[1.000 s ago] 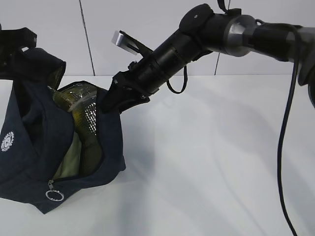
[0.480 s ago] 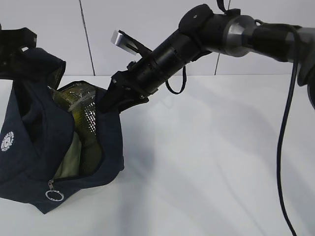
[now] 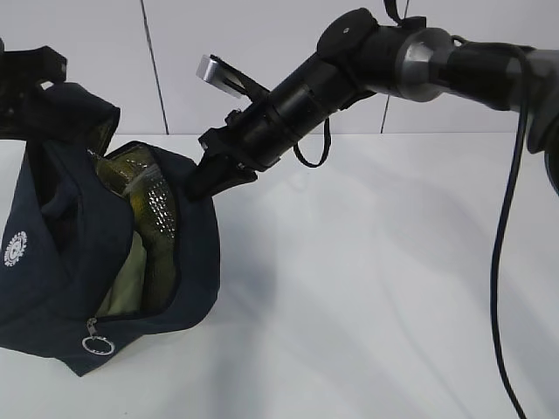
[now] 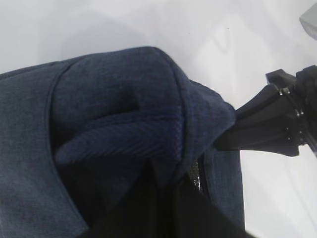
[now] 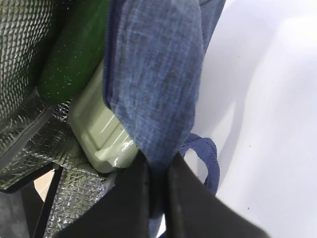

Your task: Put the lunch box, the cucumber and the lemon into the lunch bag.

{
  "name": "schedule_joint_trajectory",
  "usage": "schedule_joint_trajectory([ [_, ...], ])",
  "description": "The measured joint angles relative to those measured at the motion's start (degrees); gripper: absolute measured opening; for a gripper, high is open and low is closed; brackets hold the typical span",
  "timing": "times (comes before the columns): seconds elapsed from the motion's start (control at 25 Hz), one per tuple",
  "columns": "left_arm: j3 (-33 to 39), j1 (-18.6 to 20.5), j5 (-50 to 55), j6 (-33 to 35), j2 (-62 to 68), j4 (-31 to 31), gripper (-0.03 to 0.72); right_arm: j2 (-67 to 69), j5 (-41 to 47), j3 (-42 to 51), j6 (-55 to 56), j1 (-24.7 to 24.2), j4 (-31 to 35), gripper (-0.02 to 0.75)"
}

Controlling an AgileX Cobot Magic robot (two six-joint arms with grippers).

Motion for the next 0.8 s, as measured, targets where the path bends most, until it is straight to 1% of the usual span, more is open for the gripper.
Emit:
schedule_joint_trajectory([
  [0.12,0.00,0.00,0.00,0.23,0.04,-0.92,-0.006,0.00,0.00,-0.15,0.14,0.00,-0.28,0.028],
  [0.2,0.00,0.00,0.11,0.96,0.04,-2.22,-0.006,0.00,0.10,-1.34,1.18,0.00,-1.64,0.027],
  [0.4,0.00,0.12,0.55,6.50,0.04,-9.29,-0.006,-2.16,0.16,-2.97,5.02,0.00,-5.60,0.027],
  [0.52,0.00,0.12,0.68,9.49,0.04,-13.20,-0.006,-5.00,0.37,-3.12,8.34,0.00,-9.33,0.027],
  [0.6,0.00,-0.54,0.68,10.66,0.04,-14.57,-0.006,-6.98,0.62,-3.23,10.40,0.00,-12.53,0.026],
  [0.8,0.00,-3.42,0.06,11.49,0.41,-15.71,-0.006,-11.38,1.84,-3.23,15.97,0.00,-18.93,0.025],
])
